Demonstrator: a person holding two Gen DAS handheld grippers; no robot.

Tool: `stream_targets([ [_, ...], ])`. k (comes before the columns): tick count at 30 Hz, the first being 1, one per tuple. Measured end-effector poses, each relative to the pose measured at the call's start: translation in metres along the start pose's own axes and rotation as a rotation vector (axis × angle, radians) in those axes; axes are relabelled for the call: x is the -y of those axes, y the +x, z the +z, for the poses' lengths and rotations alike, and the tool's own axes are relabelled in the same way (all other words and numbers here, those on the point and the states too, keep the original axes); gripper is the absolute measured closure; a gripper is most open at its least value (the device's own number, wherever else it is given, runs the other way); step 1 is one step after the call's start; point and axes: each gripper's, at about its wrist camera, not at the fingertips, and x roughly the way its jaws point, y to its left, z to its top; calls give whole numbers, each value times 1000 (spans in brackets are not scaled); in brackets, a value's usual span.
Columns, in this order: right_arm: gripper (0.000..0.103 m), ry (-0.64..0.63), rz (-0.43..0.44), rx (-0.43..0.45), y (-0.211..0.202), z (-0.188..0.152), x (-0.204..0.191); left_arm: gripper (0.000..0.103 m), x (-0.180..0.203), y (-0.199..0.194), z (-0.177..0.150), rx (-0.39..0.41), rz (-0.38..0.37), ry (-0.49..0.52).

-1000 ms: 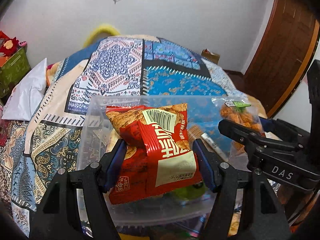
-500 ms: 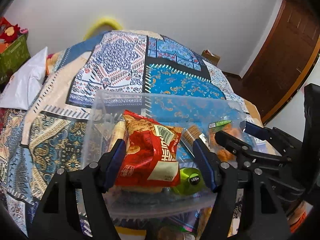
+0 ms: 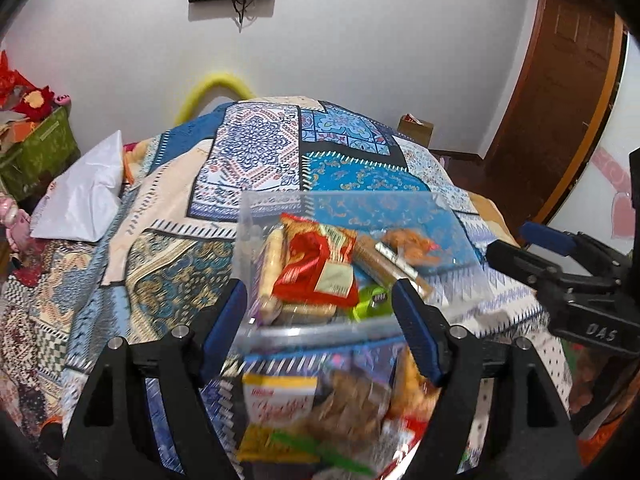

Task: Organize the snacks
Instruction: 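Move the left tool to the wrapped wafer bar on the pile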

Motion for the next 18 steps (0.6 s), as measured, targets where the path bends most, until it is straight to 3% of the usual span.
stream_targets([
  [7, 25, -21, 8, -12, -23, -32, -15, 27, -5, -26, -43, -38, 25, 15],
  [18, 25, 7, 46, -134, -26, -101, -27, 27, -6, -39, -115, -144, 9, -16],
])
